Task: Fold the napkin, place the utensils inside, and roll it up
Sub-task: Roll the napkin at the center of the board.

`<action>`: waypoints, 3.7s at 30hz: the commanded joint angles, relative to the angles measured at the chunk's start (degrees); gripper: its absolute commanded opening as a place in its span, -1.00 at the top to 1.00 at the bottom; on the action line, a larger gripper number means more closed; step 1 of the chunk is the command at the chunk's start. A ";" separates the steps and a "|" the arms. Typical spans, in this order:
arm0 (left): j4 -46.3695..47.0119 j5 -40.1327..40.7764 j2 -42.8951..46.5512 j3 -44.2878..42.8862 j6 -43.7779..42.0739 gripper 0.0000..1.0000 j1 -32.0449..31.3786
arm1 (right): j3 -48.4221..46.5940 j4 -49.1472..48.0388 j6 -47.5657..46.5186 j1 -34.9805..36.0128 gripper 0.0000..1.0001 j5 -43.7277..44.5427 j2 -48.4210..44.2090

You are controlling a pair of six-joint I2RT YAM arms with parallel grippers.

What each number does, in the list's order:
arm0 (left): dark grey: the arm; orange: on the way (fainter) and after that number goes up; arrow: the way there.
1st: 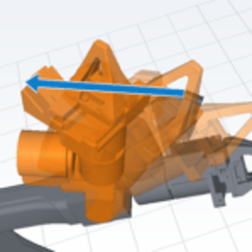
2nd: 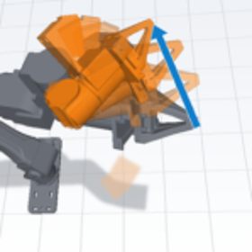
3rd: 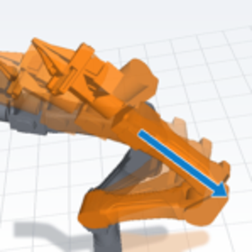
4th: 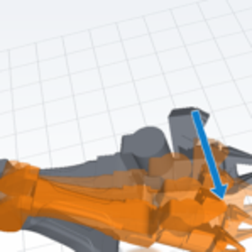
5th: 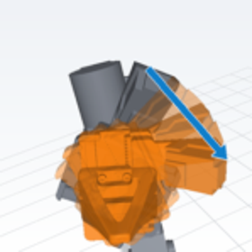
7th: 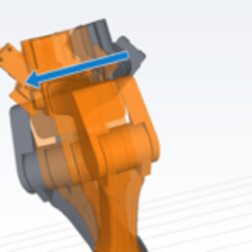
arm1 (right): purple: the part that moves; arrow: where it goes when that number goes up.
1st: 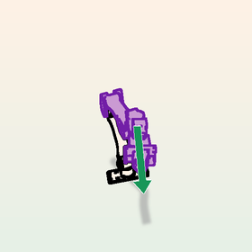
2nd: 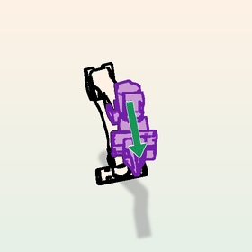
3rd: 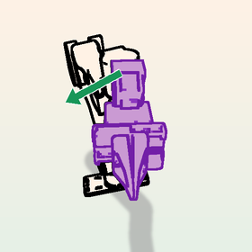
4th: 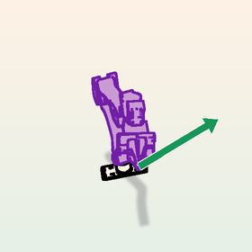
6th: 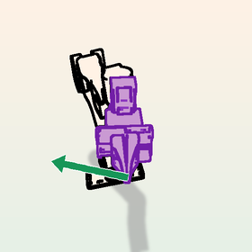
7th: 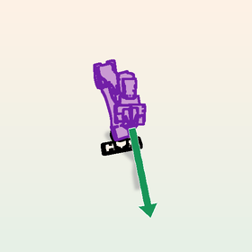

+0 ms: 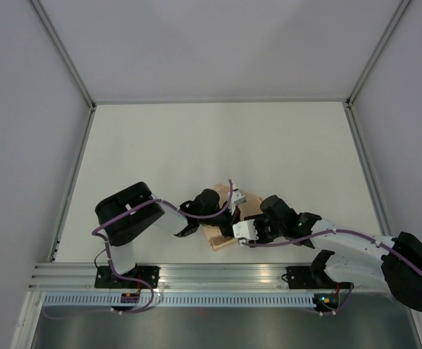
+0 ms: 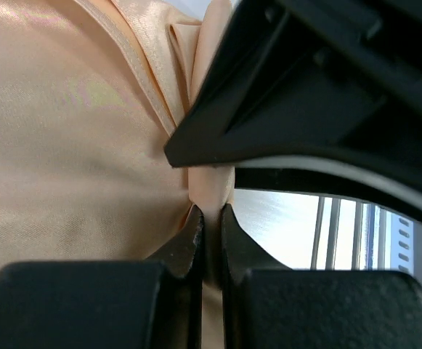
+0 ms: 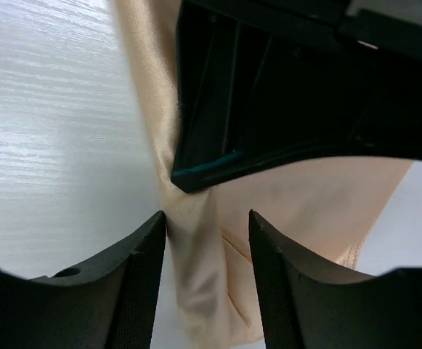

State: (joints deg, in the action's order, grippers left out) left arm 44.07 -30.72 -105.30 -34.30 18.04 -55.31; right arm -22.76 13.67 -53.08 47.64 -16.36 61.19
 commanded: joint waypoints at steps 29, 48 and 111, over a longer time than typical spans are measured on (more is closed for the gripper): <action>-30.61 30.46 25.74 -9.81 2.70 -0.08 15.31 | -7.20 15.41 0.61 1.50 0.99 5.81 18.44; -31.15 39.34 53.43 -12.98 -9.07 -0.19 22.61 | -32.86 32.81 -6.94 -2.98 0.99 -3.93 50.33; -22.19 48.65 6.95 -5.51 -26.93 0.26 -25.37 | -56.51 46.71 -4.23 -7.73 0.99 -7.72 70.12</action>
State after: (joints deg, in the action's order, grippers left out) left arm 17.52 17.30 -97.06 -40.80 -11.25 -80.31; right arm -80.88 80.71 -55.81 39.57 -34.59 128.20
